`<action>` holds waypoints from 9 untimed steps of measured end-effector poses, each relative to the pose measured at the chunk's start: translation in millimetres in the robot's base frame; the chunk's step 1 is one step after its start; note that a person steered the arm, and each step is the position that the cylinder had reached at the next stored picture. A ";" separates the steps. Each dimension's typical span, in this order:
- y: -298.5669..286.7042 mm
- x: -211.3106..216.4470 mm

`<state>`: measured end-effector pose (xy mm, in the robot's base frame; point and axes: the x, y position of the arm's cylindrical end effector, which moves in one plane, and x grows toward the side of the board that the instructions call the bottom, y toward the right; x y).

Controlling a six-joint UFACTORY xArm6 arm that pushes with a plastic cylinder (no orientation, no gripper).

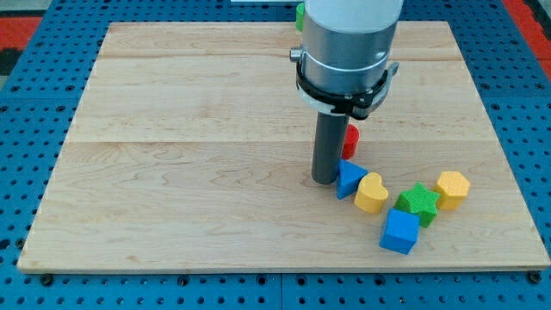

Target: Push the red star closer to the red circle

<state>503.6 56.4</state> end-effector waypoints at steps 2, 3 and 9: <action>-11.3 -83.3; 40.9 -30.9; -7.0 -131.7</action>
<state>371.8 49.4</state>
